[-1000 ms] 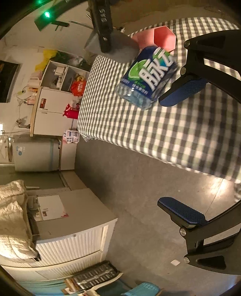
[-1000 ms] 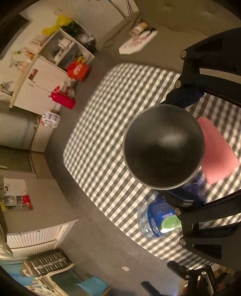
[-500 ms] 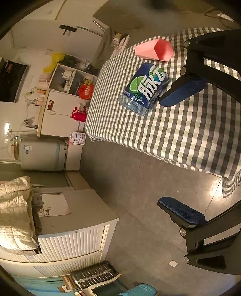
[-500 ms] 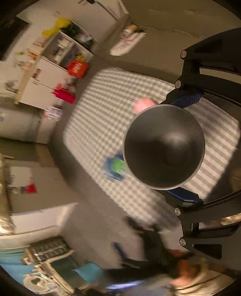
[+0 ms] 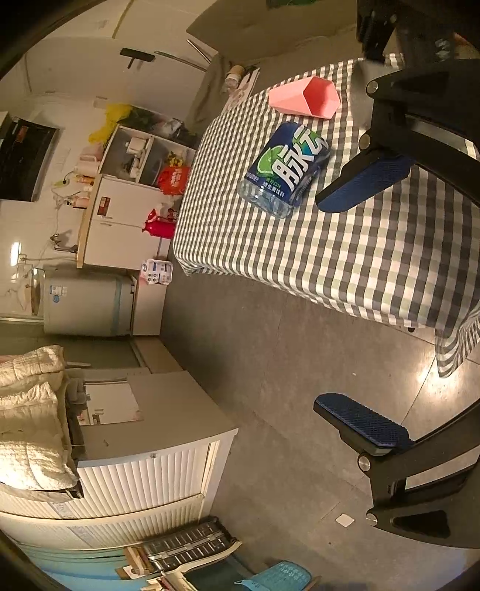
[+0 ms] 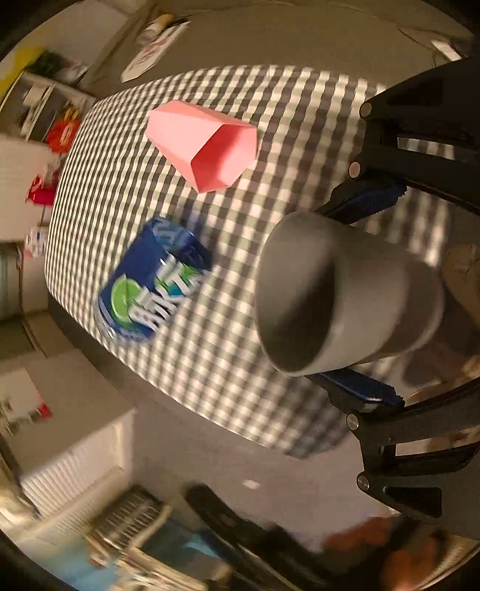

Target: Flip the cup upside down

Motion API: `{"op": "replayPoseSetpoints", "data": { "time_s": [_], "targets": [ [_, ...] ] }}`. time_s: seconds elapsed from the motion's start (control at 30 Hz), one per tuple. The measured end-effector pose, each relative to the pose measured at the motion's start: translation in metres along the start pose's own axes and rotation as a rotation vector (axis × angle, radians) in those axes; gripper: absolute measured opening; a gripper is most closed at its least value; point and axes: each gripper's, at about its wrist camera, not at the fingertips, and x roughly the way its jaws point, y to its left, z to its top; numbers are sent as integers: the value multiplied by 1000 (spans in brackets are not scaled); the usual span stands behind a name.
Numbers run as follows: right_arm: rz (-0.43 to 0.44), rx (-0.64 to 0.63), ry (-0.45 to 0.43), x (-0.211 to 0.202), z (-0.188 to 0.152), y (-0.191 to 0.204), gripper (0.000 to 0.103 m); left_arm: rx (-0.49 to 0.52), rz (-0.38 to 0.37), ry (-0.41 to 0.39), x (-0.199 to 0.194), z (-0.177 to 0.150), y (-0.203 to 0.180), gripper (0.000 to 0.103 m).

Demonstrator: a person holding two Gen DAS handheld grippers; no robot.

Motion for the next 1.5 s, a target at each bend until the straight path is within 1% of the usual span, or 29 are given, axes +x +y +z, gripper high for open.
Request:
{"op": "replayPoseSetpoints", "data": {
  "time_s": [0.07,0.13,0.27,0.37,0.43,0.47,0.6,0.63,0.67,0.7,0.77,0.87,0.9,0.97,1.03,1.07,1.13,1.17,1.27,1.33,1.4,1.43,1.5],
  "targets": [
    [-3,60,-20,9,3,-7,72,3,4,3,1,-1,2,101],
    [-10,84,-41,15,3,-10,72,3,10,9,4,-3,4,101],
    [-75,82,-102,22,-5,-10,72,0,9,28,7,-7,5,101],
    [-90,88,-165,16,-12,-11,72,-3,7,31,7,-11,2,101],
    [-98,88,-224,9,-16,-14,83,-3,-4,31,6,-11,-3,101],
    [-101,91,-260,2,-20,-15,90,0,-8,28,4,-13,-7,101],
    [-101,130,-382,-40,-30,-27,94,22,-16,2,-2,-16,-23,101],
    [-123,138,-410,-54,-29,-29,94,26,-23,-4,-3,-16,-27,101],
    [-155,150,-454,-74,-38,-34,96,30,-30,-16,-6,-17,-33,101],
    [-167,157,-481,-86,-44,-39,99,33,-39,-26,-9,-20,-39,101],
    [-203,172,-530,-110,-63,-48,103,33,-73,-21,-13,-23,-49,101],
    [-273,189,-585,-135,-91,-67,103,11,-150,-5,-21,-32,-65,101],
    [-296,196,-593,-139,-98,-74,103,11,-162,-2,-25,-35,-71,101],
    [-312,202,-585,-140,-106,-81,103,41,-175,-4,-31,-42,-89,101],
    [-306,212,-564,-137,-109,-87,103,92,-182,-6,-35,-48,-107,101],
    [-300,222,-551,-136,-108,-90,103,117,-174,-8,-36,-54,-117,101],
    [-282,245,-542,-136,-107,-95,103,140,-167,0,-34,-64,-128,101],
    [-276,258,-544,-137,-107,-99,103,142,-175,7,-32,-68,-131,101],
    [-248,264,-537,-135,-100,-106,103,141,-209,67,-21,-84,-141,101],
    [-250,249,-551,-138,-98,-103,103,149,-230,64,-19,-89,-146,101],
    [-264,237,-566,-142,-98,-101,103,181,-229,69,-17,-92,-153,101],
    [-266,240,-568,-142,-99,-103,103,207,-231,75,-15,-93,-158,101],
    [-260,259,-569,-144,-102,-107,103,221,-244,81,-11,-95,-161,101]
  ]
}}
